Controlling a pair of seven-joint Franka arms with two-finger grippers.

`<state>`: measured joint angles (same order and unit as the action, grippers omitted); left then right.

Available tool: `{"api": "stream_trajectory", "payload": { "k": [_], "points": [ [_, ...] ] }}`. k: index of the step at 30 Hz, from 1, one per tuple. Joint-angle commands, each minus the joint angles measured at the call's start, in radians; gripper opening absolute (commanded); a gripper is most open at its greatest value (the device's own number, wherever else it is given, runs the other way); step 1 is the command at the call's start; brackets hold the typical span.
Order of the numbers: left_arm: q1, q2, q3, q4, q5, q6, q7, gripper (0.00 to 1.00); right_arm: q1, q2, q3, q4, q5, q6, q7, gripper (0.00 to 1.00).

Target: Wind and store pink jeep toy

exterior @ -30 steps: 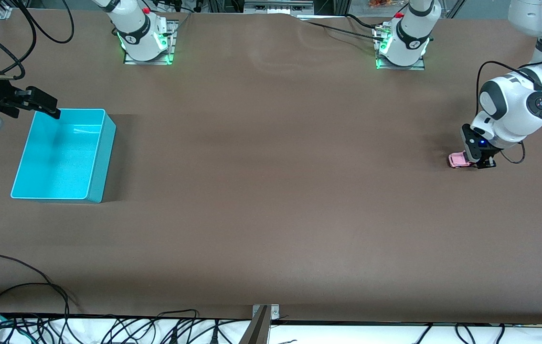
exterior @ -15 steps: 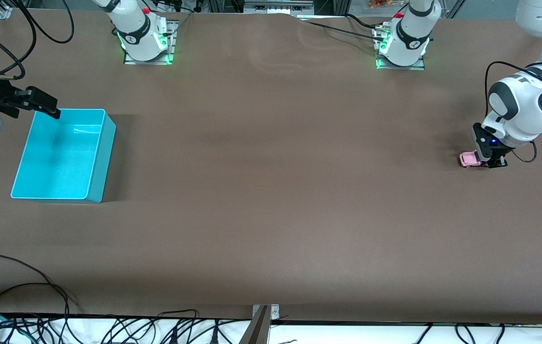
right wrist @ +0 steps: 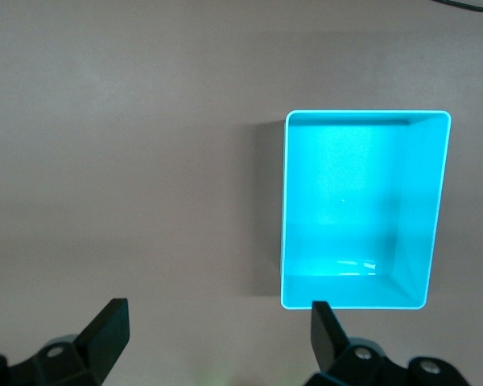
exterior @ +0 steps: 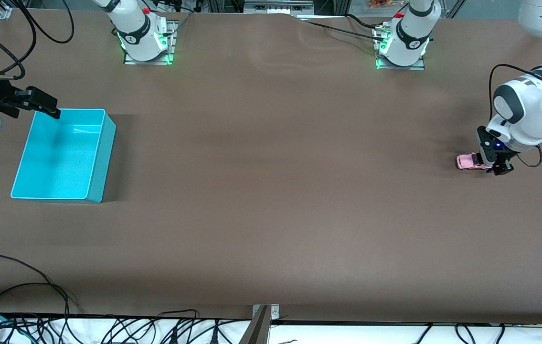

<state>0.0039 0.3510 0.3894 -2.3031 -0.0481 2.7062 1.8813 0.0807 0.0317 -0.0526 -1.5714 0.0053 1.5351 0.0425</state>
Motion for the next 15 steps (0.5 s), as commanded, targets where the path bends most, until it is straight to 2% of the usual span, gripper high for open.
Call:
{"api": "stream_trajectory", "payload": {
  "k": [1, 15],
  "points": [
    [-0.009, -0.004, 0.003, 0.025, -0.025, -0.036, 0.03, 1.0, -0.002, -0.006, 0.0, -0.001, 0.01, 0.005, 0.008, 1.0],
    [-0.012, -0.006, 0.003, 0.025, -0.03, -0.045, 0.015, 1.0, -0.002, -0.006, 0.0, -0.001, 0.01, 0.005, 0.008, 1.0]
  ]
}}
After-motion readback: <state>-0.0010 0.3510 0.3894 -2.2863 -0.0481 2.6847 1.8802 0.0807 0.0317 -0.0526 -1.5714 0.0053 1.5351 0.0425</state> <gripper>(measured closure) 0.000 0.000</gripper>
